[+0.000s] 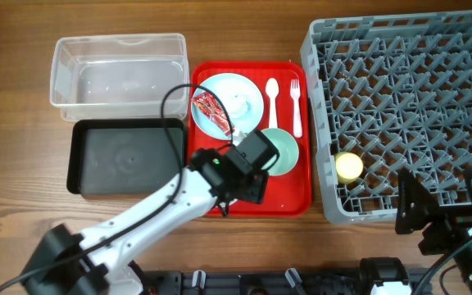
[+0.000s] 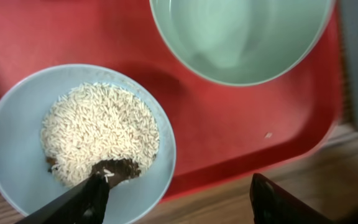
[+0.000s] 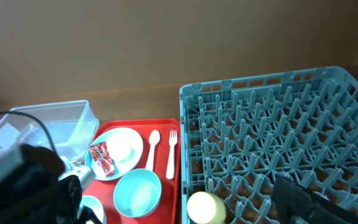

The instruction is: Sort waste into correct bins and load items into the dishwasher rack

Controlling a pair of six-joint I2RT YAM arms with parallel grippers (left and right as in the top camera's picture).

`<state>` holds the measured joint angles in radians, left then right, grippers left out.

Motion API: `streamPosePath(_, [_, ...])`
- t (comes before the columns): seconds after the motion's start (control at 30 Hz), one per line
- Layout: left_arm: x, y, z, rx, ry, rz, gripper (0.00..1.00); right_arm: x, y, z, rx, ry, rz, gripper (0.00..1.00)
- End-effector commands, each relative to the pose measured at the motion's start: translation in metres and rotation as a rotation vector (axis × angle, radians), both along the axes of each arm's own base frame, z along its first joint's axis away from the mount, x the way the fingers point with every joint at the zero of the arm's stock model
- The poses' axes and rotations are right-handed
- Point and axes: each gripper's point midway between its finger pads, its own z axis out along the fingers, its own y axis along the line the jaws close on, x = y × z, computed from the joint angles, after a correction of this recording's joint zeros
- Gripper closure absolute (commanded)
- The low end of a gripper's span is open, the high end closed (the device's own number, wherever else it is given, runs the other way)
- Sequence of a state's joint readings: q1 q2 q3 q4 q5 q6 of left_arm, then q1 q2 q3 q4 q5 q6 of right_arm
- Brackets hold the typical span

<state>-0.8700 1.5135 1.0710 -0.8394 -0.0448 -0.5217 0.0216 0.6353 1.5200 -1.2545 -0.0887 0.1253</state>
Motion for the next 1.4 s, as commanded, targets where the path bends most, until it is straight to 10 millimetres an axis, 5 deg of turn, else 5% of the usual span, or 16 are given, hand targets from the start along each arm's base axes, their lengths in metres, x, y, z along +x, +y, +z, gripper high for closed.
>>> streamPosePath(0.0, [0.001, 0.010, -0.033, 0.116, 0.009, -0.001, 0.31, 0.000, -0.003, -0.001, -0.021, 0.000, -0.010, 0.00])
streamPosePath(0.23, [0.003, 0.003, -0.065, 0.163, 0.042, -0.076, 0.63, 0.000, -0.003, -0.001, -0.021, 0.000, -0.010, 0.00])
streamPosePath(0.37, [0.009, -0.003, -0.064, 0.138, 0.020, -0.074, 0.73, 0.000, -0.003, -0.002, -0.022, 0.003, -0.010, 0.00])
streamPosePath(0.5, [0.009, -0.003, -0.064, 0.137, 0.020, -0.074, 0.93, 0.000, -0.003, -0.002, -0.022, 0.004, -0.010, 0.00])
streamPosePath(0.7, [0.001, 0.005, -0.063, 0.168, 0.048, -0.075, 0.96, 0.000, -0.003, -0.002, -0.021, 0.004, -0.010, 0.00])
streamPosePath(0.8, [-0.003, 0.001, -0.047, 0.115, 0.053, -0.080, 0.96, 0.000, -0.003, -0.002, -0.021, 0.004, -0.010, 0.00])
streamPosePath(1.03, [0.007, 0.000, 0.027, -0.164, 0.033, -0.018, 0.96, 0.000, -0.003, -0.002, -0.021, 0.004, -0.010, 0.00])
streamPosePath(1.13, [0.022, 0.022, 0.055, -0.288, 0.030, 0.068, 0.96, 0.000, -0.003, -0.002, -0.021, 0.004, -0.010, 0.00])
streamPosePath(1.37, [0.062, 0.078, 0.079, -0.559, 0.084, 0.196, 0.96, 0.000, -0.003, -0.002, -0.021, 0.004, -0.010, 0.00])
